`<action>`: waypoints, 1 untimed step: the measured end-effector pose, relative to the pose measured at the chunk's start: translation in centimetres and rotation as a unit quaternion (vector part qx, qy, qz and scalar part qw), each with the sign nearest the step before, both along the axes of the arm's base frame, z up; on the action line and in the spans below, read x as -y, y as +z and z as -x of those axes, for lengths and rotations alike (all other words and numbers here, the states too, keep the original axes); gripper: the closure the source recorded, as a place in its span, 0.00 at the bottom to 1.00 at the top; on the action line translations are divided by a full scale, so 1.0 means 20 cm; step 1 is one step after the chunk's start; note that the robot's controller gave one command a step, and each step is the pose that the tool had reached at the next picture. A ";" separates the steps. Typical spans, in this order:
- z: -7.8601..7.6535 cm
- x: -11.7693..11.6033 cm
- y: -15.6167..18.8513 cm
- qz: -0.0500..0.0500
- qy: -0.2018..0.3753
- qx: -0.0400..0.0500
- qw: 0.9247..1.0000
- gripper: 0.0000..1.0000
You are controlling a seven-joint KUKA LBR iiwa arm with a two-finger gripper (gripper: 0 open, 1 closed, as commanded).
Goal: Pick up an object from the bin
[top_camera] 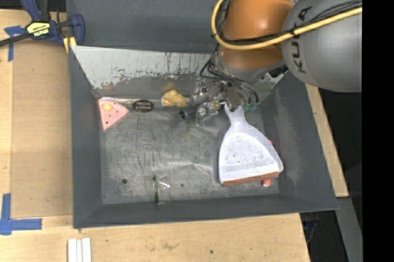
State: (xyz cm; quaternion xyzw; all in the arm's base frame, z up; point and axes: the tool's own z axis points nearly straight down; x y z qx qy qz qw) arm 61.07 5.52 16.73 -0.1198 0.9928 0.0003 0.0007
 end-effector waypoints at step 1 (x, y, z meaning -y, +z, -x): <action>0.01 -0.01 0.17 0.000 -0.005 -0.002 1.000 1.00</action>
Offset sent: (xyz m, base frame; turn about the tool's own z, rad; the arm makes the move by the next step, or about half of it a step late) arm -0.0018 0.0103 0.0922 -0.0371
